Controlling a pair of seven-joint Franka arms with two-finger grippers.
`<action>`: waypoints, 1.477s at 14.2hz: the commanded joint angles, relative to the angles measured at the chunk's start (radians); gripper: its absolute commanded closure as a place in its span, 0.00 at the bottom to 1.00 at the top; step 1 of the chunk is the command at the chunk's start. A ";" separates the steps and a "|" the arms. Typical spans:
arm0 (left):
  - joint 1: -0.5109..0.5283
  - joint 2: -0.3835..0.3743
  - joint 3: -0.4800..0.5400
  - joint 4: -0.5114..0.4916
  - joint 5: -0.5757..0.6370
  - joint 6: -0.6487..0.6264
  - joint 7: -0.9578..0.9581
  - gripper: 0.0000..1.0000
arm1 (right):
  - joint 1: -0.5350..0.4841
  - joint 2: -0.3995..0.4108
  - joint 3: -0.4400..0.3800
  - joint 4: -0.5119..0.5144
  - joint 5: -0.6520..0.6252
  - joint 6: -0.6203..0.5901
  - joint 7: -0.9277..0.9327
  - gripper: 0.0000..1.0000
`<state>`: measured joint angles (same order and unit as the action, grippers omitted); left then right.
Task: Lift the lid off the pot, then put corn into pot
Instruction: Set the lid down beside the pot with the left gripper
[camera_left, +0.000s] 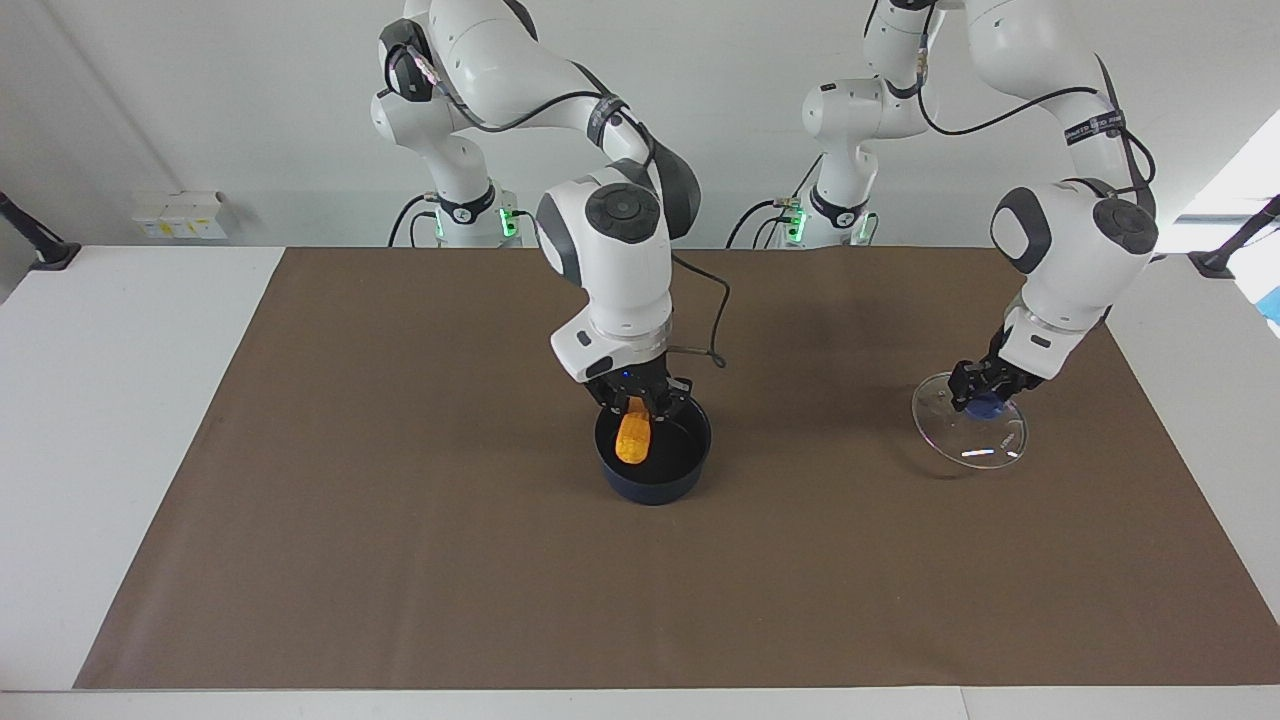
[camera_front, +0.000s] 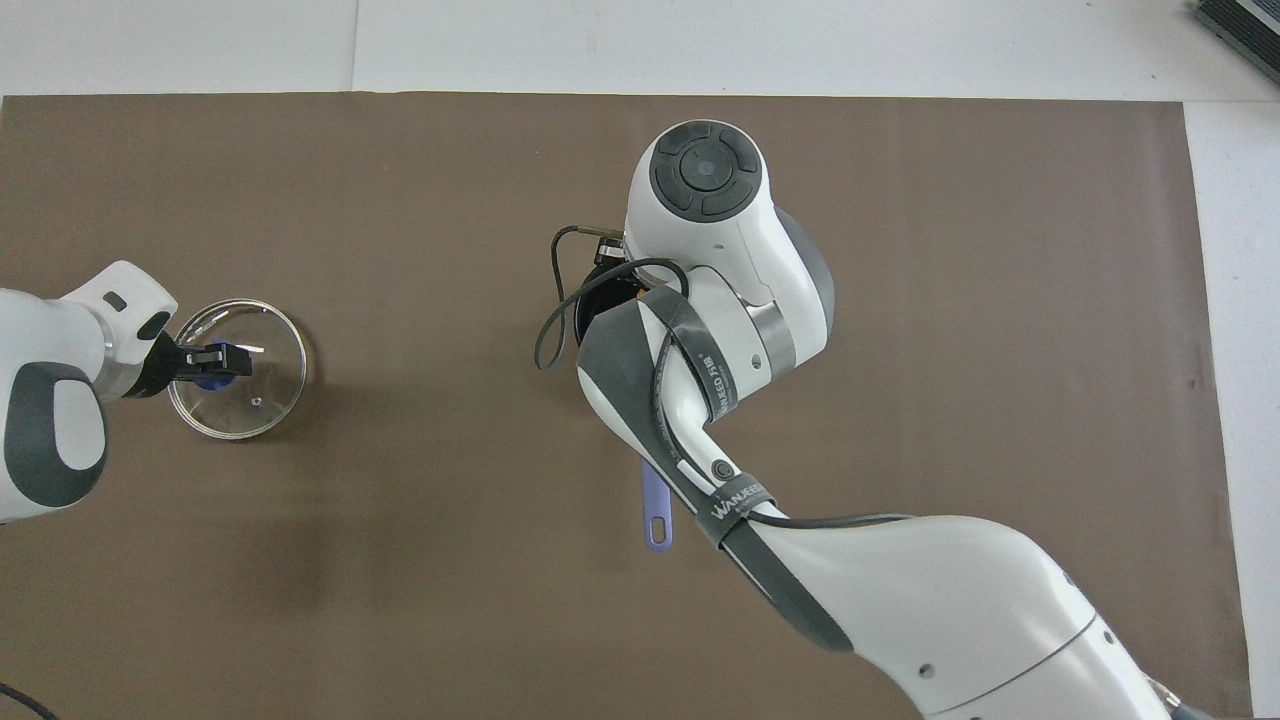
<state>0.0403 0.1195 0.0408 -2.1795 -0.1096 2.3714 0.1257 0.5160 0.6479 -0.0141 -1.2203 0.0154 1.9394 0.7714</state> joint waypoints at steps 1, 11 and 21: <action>0.004 -0.024 -0.010 -0.034 -0.022 0.031 0.047 0.49 | -0.001 0.026 0.011 0.012 0.014 0.033 0.016 1.00; -0.022 -0.049 -0.007 0.200 0.018 -0.339 0.040 0.00 | 0.001 -0.004 0.014 -0.096 0.048 0.085 0.000 1.00; -0.114 -0.070 -0.022 0.434 0.151 -0.597 -0.122 0.00 | 0.004 -0.016 0.016 -0.179 0.048 0.125 -0.015 1.00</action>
<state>-0.0265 0.0610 0.0107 -1.7734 0.0097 1.8112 0.0651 0.5255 0.6651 -0.0054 -1.3506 0.0448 2.0448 0.7714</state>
